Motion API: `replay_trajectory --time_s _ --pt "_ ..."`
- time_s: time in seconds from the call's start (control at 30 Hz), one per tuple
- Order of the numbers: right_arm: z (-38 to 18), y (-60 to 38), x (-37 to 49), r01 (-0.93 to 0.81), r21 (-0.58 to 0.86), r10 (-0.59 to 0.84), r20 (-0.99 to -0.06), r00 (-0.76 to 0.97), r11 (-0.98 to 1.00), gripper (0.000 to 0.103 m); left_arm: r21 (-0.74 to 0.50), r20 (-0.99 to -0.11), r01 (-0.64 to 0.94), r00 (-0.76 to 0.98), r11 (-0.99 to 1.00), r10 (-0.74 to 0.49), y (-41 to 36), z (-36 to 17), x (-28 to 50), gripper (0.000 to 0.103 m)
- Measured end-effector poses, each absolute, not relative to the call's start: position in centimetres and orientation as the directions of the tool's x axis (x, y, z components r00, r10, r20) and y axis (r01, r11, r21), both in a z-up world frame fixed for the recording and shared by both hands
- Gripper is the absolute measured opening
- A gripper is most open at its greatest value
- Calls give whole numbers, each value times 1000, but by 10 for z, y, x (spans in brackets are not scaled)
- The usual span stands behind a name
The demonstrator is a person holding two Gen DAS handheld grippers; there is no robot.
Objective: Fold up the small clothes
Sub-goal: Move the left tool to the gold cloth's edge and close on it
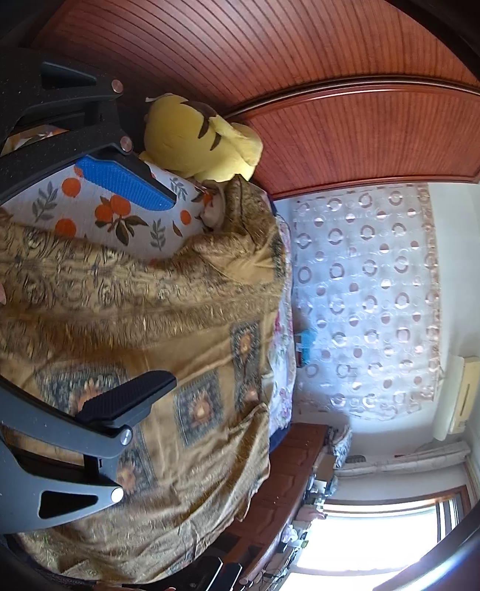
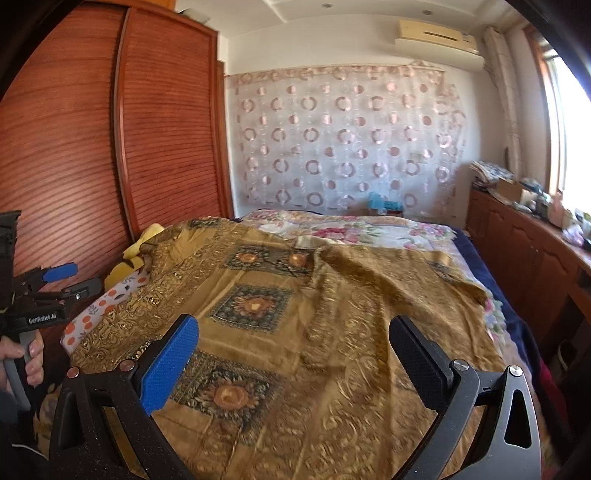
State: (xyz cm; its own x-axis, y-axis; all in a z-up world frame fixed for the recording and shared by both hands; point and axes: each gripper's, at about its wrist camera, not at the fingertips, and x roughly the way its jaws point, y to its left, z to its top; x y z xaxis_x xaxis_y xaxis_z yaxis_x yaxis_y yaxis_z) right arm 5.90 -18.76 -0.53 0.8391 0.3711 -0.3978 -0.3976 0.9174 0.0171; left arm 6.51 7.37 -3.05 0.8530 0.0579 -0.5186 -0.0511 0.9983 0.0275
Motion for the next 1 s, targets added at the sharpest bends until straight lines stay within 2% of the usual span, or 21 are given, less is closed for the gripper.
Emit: replay_trajectory --time_s 0.37,0.47,0.6,0.63,0.8,1.0 --pt "-22 -165 110 -488 -14 435 -432 790 873 103 -4 -568 -85 820 996 68 137 -51 112 89" --pt "-27 -159 122 -516 -20 445 -476 758 856 103 -27 -578 -84 814 996 52 150 -51 125 89" --pt "-35 -146 145 -566 -25 448 -583 678 824 103 -55 -585 -86 810 995 38 169 -49 146 89" --pt "-36 -143 149 -557 -35 444 -564 697 830 103 -56 -588 -95 808 994 44 175 -48 151 89" --pt "-33 -142 166 -578 -59 427 -615 663 814 103 -66 -605 -120 794 991 56 198 -47 178 89" --pt "-30 -141 195 -606 -42 434 -657 616 795 103 -100 -649 -145 759 984 46 219 -58 215 79"
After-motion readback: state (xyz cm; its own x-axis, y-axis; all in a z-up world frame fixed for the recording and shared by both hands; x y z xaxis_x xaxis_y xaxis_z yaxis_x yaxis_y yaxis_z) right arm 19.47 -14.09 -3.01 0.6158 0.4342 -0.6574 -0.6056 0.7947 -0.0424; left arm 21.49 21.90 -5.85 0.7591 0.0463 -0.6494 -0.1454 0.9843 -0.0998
